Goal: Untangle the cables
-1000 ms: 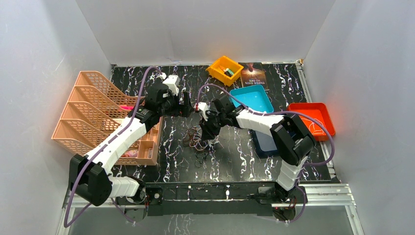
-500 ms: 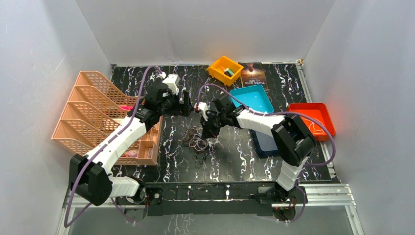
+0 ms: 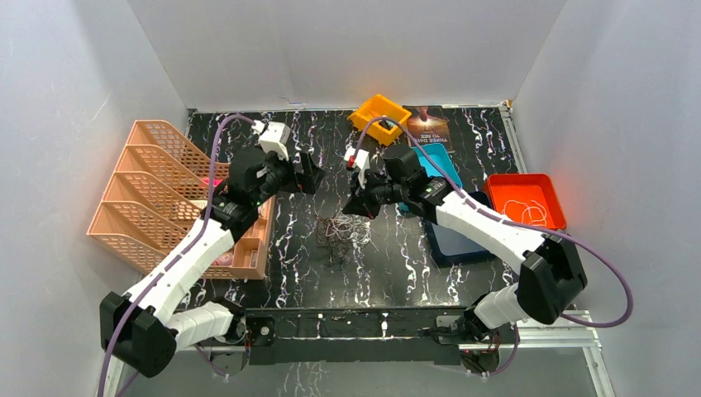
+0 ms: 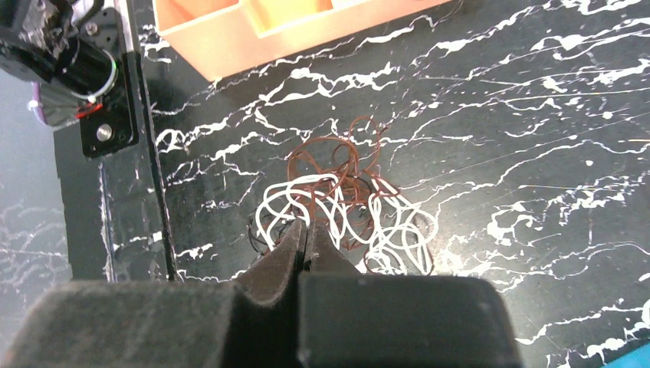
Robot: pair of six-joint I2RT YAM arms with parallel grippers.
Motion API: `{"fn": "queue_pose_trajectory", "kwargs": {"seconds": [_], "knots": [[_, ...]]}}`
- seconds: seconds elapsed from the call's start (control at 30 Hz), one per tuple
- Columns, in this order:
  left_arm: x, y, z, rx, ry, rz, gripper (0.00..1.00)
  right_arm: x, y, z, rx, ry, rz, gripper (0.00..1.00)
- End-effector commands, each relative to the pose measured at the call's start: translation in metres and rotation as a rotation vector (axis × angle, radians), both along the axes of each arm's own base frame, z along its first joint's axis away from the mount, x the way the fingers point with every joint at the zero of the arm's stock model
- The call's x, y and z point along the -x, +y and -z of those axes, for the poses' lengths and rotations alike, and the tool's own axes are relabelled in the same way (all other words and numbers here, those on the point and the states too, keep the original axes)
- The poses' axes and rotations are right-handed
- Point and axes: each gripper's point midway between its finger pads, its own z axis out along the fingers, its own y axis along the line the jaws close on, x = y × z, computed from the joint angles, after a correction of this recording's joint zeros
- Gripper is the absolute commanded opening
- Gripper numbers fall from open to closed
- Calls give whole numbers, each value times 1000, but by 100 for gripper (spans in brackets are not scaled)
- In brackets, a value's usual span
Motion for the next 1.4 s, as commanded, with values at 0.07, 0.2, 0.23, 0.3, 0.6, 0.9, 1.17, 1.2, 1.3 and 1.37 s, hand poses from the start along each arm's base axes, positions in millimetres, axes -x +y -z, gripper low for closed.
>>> {"fn": "queue_pose_trajectory", "kwargs": {"seconds": [0.07, 0.2, 0.23, 0.3, 0.6, 0.9, 1.17, 1.2, 1.3, 1.37], "knots": [[11, -1, -33, 146, -222, 28, 98, -5, 0, -40, -99, -34, 96, 0], [40, -26, -42, 198, -305, 248, 98, -16, -3, -52, -124, -47, 187, 0], [51, -34, -40, 204, -321, 332, 98, -17, -4, -54, -130, -51, 197, 0], [72, -49, -35, 215, -330, 489, 97, -18, -4, -58, -141, -52, 205, 0], [82, -53, 0, 123, -235, 589, 85, -25, -12, -65, -170, -47, 305, 0], [77, -58, 10, 61, -237, 651, 68, -3, -5, -68, -178, -19, 168, 0], [73, -65, 15, 30, -250, 712, 60, 1, 0, -68, -177, -5, 124, 0], [73, -66, 16, 29, -250, 718, 57, 1, 1, -67, -173, -2, 121, 0], [73, -69, 16, 34, -249, 735, 49, 1, 1, -65, -167, 4, 120, 0], [73, -71, 16, 38, -243, 746, 41, 1, 1, -64, -164, 3, 122, 0]]}}
